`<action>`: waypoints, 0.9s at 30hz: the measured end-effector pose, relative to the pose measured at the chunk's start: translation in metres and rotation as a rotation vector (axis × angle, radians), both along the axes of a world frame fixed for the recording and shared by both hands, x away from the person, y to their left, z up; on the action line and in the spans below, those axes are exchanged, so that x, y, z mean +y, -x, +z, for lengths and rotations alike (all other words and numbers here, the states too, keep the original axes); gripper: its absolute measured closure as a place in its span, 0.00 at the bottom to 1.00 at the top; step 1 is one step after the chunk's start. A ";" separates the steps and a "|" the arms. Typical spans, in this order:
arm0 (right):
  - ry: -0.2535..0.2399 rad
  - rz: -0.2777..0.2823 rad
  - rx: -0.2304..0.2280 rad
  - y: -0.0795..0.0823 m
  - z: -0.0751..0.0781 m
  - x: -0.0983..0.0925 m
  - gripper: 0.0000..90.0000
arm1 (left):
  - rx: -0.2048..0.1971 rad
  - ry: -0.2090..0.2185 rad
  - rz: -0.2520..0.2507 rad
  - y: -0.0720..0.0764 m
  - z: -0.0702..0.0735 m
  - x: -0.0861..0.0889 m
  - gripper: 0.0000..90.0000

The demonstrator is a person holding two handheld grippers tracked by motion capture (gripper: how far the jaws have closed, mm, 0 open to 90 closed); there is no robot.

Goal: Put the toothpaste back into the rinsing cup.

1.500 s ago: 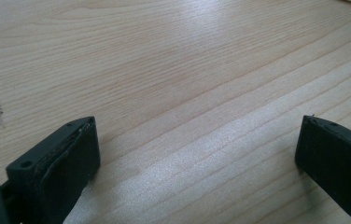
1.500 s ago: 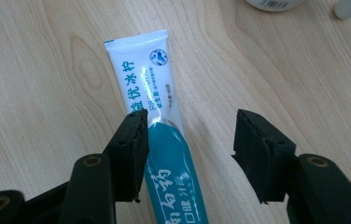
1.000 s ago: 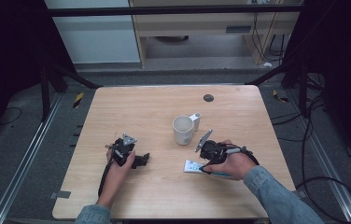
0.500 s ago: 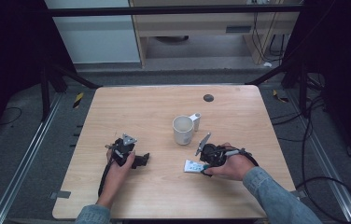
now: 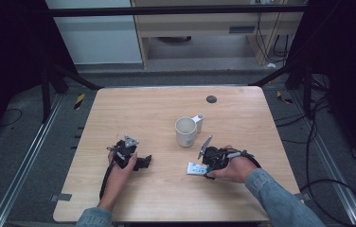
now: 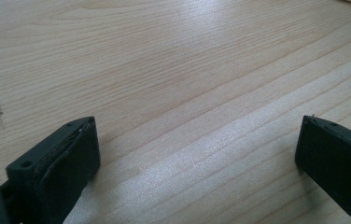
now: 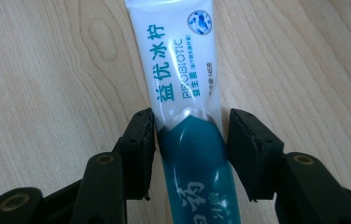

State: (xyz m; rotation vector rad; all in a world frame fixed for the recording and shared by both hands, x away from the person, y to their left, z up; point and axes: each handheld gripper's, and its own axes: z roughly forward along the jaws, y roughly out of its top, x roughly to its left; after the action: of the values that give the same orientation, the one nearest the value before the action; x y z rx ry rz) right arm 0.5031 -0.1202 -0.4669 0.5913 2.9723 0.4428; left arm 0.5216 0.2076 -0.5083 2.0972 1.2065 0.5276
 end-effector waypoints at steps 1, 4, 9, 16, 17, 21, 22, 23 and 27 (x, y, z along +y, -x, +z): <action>0.000 0.000 0.001 0.000 0.000 0.000 0.58 | 0.000 0.000 0.000 0.000 0.000 0.000 0.00; 0.002 0.004 0.001 -0.001 0.000 0.000 0.59 | 0.000 0.000 0.000 0.000 0.000 0.000 0.00; -0.001 0.014 0.010 -0.003 -0.002 -0.001 0.63 | 0.000 0.000 0.000 0.000 0.000 0.000 0.00; 0.002 0.026 -0.012 -0.003 0.001 -0.001 0.71 | 0.000 0.000 0.000 0.000 0.000 0.000 0.00; 0.001 0.032 -0.018 -0.003 0.002 -0.002 0.73 | 0.000 0.000 0.000 0.000 0.000 0.000 0.00; 0.015 0.027 -0.019 -0.003 0.003 0.000 0.74 | 0.000 0.000 0.000 0.000 0.000 0.000 0.00; 0.019 0.031 -0.018 -0.003 0.003 0.001 0.73 | 0.000 0.000 0.000 0.000 0.000 0.000 0.00; 0.023 0.031 -0.022 -0.003 0.002 0.001 0.73 | 0.000 0.000 0.000 0.000 0.000 0.000 0.00; 0.035 0.027 -0.024 -0.002 0.003 0.003 0.75 | 0.000 0.000 0.000 0.000 0.000 0.000 0.00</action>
State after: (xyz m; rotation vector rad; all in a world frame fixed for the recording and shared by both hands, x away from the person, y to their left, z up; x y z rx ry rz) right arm 0.5051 -0.1171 -0.4641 0.5386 2.9624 0.3961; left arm 0.5215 0.2076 -0.5083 2.0972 1.2062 0.5280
